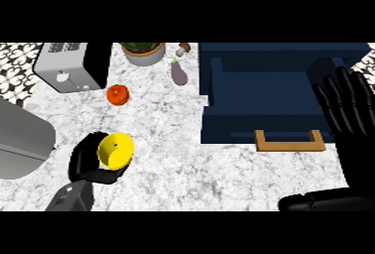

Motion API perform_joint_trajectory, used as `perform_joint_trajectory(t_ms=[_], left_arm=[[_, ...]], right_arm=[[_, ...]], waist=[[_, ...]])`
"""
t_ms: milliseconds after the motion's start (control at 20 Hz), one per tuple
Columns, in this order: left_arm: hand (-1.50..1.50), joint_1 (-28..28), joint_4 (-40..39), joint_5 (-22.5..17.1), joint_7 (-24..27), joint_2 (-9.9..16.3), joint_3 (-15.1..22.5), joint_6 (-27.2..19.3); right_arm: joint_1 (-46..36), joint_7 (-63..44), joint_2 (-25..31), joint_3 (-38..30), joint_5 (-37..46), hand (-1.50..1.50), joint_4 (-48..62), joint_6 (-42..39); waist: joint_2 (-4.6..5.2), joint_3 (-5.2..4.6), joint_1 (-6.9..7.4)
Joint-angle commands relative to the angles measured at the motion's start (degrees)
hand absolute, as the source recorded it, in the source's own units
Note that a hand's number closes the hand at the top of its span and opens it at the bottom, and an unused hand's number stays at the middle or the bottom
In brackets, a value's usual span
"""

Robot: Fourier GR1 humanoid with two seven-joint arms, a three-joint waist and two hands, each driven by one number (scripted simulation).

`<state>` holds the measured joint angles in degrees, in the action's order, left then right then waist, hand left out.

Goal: Pick up the cup, place it into the drawer and close the drawer

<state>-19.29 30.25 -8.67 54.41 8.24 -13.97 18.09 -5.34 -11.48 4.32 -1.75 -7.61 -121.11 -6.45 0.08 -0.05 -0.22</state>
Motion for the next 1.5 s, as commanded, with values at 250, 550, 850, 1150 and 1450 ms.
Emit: perform_joint_trajectory(t_ms=[250,550,850,1150,1450], left_arm=[[1.5,4.2,13.6,-4.3,2.4,-2.4,-0.3,0.7],[1.5,4.9,29.7,-5.1,-12.1,-2.3,5.0,-0.4],[1.5,6.9,47.3,-7.1,-25.1,-5.6,9.7,-4.3],[1.5,-2.0,52.8,-8.1,-36.1,-8.2,13.2,-15.7],[1.5,-10.2,51.2,-6.5,-39.2,-6.5,12.8,-17.2]], right_arm=[[1.4,2.1,0.4,-1.8,-0.7,-1.5,1.2,-0.9],[1.8,1.6,1.2,-3.5,-2.5,-1.5,0.4,-1.4],[-2.5,-2.1,2.9,-4.4,-4.0,-1.5,1.2,-1.4],[0.7,3.0,-0.2,-1.0,0.5,-1.5,3.8,-0.8],[3.3,4.6,2.5,-6.1,-5.0,-1.5,2.8,-4.4]], waist=[[-0.27,0.09,0.69],[-0.4,0.14,0.75],[-0.36,0.1,0.83],[-0.18,0.07,0.23],[-0.1,0.07,-0.09]])
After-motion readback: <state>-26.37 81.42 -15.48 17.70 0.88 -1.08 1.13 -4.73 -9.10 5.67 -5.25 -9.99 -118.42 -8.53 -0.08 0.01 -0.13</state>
